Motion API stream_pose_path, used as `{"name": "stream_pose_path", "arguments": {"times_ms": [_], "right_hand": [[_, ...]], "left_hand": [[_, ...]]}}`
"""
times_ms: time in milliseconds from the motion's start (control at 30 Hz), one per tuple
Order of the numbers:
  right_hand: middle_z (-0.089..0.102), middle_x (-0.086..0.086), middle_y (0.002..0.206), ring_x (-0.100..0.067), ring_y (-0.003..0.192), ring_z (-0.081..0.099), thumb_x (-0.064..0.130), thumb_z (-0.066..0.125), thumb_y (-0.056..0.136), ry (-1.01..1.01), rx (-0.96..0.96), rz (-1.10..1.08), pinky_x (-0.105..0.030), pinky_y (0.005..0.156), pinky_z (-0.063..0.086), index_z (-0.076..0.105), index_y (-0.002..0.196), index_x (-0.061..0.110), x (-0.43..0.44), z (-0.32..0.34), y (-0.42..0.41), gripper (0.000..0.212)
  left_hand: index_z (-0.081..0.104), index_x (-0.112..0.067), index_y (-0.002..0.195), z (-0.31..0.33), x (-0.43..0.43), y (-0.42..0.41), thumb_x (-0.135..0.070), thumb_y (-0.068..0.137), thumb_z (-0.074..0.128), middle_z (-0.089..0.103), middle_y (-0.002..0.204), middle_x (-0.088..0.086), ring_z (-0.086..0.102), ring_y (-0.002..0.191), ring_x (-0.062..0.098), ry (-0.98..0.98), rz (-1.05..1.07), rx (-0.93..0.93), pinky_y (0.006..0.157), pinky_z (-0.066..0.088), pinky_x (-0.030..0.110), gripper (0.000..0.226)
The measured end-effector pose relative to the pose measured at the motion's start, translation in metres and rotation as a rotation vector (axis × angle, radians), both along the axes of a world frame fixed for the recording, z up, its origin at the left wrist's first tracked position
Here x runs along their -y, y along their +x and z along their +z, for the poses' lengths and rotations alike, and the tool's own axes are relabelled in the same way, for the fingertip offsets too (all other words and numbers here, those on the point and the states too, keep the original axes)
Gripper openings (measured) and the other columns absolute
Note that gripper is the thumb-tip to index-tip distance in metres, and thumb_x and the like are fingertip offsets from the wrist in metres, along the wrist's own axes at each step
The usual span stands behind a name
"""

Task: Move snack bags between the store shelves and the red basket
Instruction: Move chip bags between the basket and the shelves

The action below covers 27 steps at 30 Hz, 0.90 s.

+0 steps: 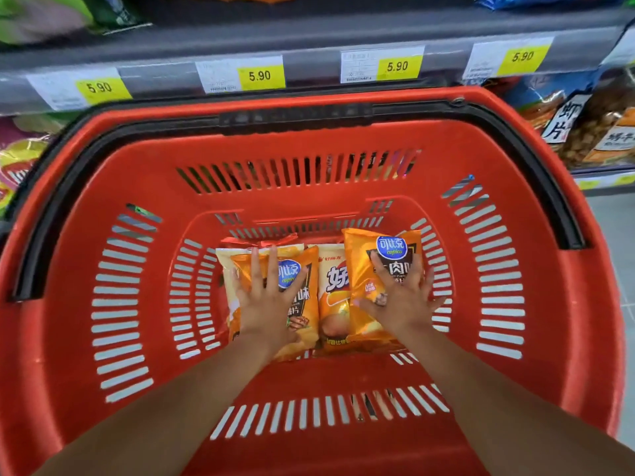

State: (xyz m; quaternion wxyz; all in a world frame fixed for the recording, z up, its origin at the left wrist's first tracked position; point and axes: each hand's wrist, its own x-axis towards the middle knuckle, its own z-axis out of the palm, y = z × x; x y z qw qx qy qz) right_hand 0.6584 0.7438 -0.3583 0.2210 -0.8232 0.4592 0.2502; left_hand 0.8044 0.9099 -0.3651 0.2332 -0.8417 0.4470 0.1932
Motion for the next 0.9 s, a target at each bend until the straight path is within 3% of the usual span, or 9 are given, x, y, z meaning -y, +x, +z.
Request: {"name": "stream_pose_path", "arguments": {"times_ms": [100,167,233,333,467,600,900], "right_hand": [[-0.021,-0.015,0.156,-0.046,0.143,0.005,0.064,0.064,0.077,-0.005,0.006,-0.088,-0.065,0.106,0.030,-0.008,0.141,0.062,-0.004,-0.001,0.002,0.096],[-0.005,-0.018,0.157,-0.043,0.134,0.030,0.052,0.068,0.081,-0.028,0.065,-0.083,-0.054,0.100,0.042,0.001,0.143,0.060,-0.002,0.001,0.003,0.092],[0.017,-0.018,0.150,-0.036,0.123,0.043,0.039,0.068,0.084,-0.063,0.162,-0.070,-0.047,0.095,0.048,0.011,0.144,0.057,0.003,0.010,0.005,0.085],[0.030,-0.017,0.142,-0.031,0.116,0.052,0.032,0.063,0.089,-0.099,0.174,-0.007,-0.039,0.089,0.052,0.015,0.146,0.053,0.005,0.036,0.008,0.077],[0.033,-0.015,0.140,-0.031,0.118,0.049,0.031,0.061,0.091,-0.166,0.177,0.052,-0.039,0.086,0.050,0.011,0.148,0.049,-0.006,0.103,0.014,0.079],[0.029,-0.016,0.143,-0.033,0.126,0.043,0.030,0.063,0.089,-0.207,0.248,0.014,-0.042,0.094,0.049,0.007,0.151,0.043,-0.010,0.196,0.027,0.084],[0.035,-0.017,0.137,-0.037,0.112,0.052,0.038,0.064,0.087,-0.449,0.568,0.027,-0.045,0.086,0.050,0.019,0.150,0.038,-0.024,0.454,0.062,0.078]], "left_hand": [[-0.028,-0.035,0.145,0.005,0.005,0.001,-0.075,0.072,0.060,-0.019,0.153,0.027,-0.015,0.137,0.057,0.004,0.046,-0.047,0.105,0.022,0.070,0.121],[-0.013,-0.031,0.150,0.009,0.007,0.001,-0.067,0.077,0.062,0.003,0.152,0.026,0.005,0.138,0.054,-0.010,0.041,-0.079,0.094,0.046,0.057,0.111],[-0.007,-0.030,0.150,0.016,0.008,0.003,-0.062,0.080,0.063,0.017,0.147,0.023,0.017,0.135,0.049,-0.023,0.034,-0.078,0.080,0.055,0.045,0.104],[-0.005,-0.033,0.150,0.041,0.002,0.007,-0.057,0.082,0.065,0.025,0.141,0.019,0.025,0.130,0.044,-0.067,0.038,-0.089,0.074,0.055,0.040,0.100],[-0.008,-0.035,0.150,0.107,-0.006,0.022,-0.063,0.082,0.061,0.025,0.142,0.017,0.026,0.132,0.043,-0.158,0.019,-0.092,0.081,0.052,0.041,0.100],[-0.008,-0.038,0.150,0.210,-0.005,0.041,-0.067,0.081,0.057,0.027,0.140,0.015,0.027,0.131,0.040,-0.260,-0.017,-0.060,0.084,0.052,0.043,0.099],[-0.002,-0.041,0.151,0.469,-0.024,0.075,-0.074,0.075,0.057,0.030,0.142,0.015,0.031,0.129,0.036,-0.593,-0.089,0.109,0.095,0.044,0.046,0.101]]}}
